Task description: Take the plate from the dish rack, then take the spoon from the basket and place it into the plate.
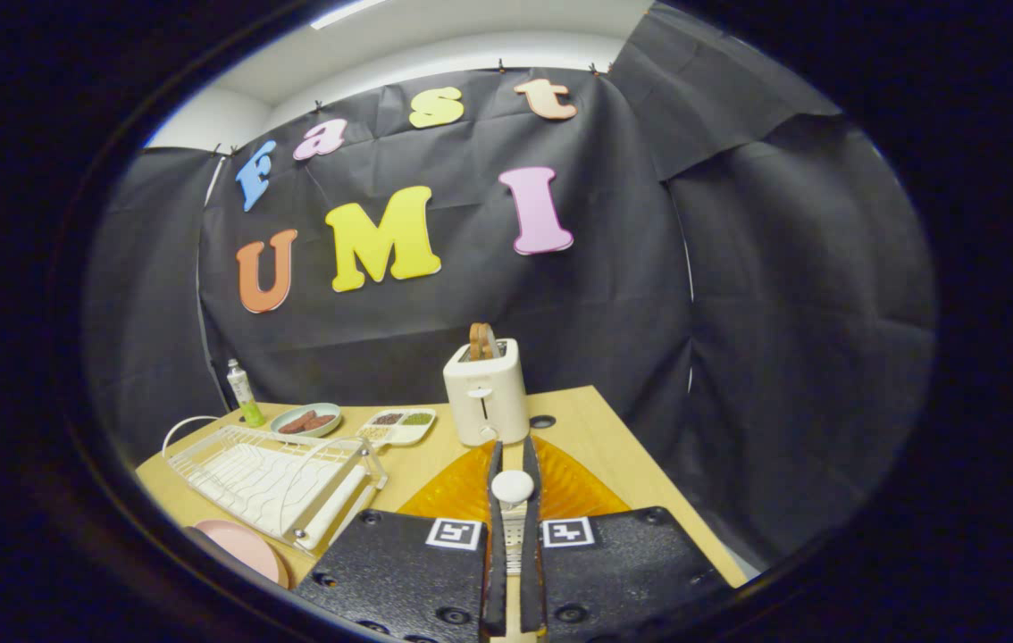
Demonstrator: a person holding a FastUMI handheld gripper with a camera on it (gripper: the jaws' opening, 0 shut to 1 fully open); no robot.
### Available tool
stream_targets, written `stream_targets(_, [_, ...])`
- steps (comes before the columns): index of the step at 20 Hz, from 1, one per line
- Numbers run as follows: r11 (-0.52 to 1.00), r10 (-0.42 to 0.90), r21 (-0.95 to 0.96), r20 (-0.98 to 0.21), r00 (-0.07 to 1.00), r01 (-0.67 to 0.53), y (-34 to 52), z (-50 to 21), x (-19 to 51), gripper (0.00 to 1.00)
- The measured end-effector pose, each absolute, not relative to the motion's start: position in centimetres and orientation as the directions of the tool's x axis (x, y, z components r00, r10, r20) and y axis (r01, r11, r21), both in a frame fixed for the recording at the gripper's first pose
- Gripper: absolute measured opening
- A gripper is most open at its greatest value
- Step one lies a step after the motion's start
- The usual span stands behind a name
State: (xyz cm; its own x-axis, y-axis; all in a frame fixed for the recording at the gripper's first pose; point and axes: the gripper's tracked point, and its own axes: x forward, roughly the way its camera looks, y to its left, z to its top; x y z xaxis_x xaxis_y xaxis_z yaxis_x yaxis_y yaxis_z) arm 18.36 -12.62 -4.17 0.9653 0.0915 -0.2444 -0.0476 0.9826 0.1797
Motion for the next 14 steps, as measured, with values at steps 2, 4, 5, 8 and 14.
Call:
stream_targets(2, [0.981,0.119,0.172,-0.205,0.972,-0.084,-11.5,-0.7,16.7,0.11])
stream_targets(4, [0.979,0.167,0.148,-0.173,0.971,-0.142,-9.3,2.0,14.8,0.11])
stream_targets(5, [0.975,0.203,0.128,-0.166,0.965,-0.183,-7.6,3.2,13.6,0.11])
stream_targets(8, [0.940,0.341,0.082,-0.139,0.930,-0.332,-1.3,5.9,10.6,0.11])
stream_targets(14, [0.774,0.622,0.039,-0.236,0.747,-0.632,11.0,4.6,5.4,0.11])
